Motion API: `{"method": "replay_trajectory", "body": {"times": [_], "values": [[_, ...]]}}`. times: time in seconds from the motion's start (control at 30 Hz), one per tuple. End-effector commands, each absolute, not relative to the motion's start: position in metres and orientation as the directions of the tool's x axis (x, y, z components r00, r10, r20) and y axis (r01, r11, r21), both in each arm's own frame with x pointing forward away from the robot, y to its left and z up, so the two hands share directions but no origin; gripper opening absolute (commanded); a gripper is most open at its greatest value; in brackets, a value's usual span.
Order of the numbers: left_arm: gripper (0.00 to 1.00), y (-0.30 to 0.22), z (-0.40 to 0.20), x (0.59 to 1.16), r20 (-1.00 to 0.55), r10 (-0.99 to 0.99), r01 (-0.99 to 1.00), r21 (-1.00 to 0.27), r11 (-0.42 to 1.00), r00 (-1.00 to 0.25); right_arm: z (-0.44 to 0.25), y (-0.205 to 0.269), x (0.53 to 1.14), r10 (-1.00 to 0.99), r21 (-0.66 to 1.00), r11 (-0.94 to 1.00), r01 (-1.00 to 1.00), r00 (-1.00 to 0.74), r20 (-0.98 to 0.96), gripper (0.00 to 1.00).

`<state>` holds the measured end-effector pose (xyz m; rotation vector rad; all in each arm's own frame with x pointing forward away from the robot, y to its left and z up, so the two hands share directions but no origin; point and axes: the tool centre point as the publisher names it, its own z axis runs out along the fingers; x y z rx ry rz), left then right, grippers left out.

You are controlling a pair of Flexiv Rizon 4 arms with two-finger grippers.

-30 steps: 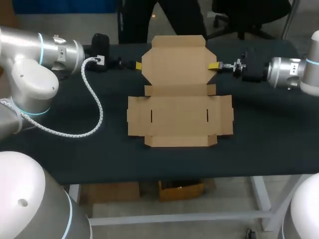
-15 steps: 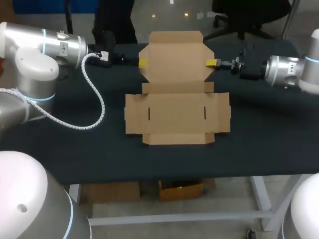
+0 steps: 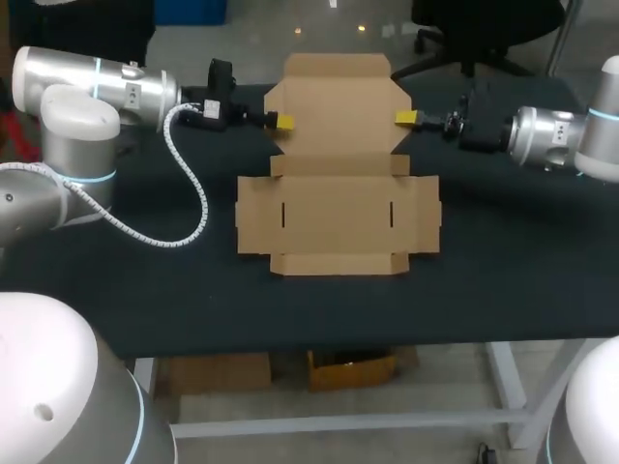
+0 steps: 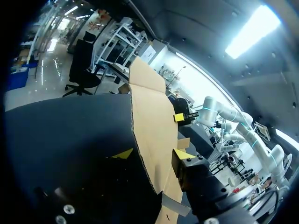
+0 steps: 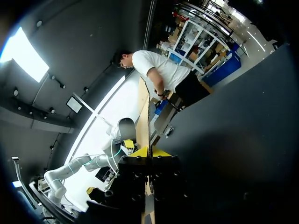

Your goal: Assemble the packaging by folding the flat box into shape, placing the metal phone stand inside, and closing the box properly

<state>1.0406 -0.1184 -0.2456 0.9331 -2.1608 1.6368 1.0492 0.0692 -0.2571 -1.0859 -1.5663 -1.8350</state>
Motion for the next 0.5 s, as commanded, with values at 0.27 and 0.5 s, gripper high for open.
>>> {"method": "replay_trajectory", "body": {"times": [0.27,0.5], "values": [[0.42,-0.131,-0.247,1.044,0.583,-0.261,-0.630,-0.759,0.161,-0.769,-0.256,0.073,1.054,0.101,0.586,-0.221,0.780,-0.579,0.809,0.00],[0.42,-0.140,-0.244,1.043,0.582,-0.236,-0.622,-0.766,0.164,-0.778,-0.253,0.075,1.055,0.091,0.591,-0.223,0.775,-0.587,0.805,0.00]]}}
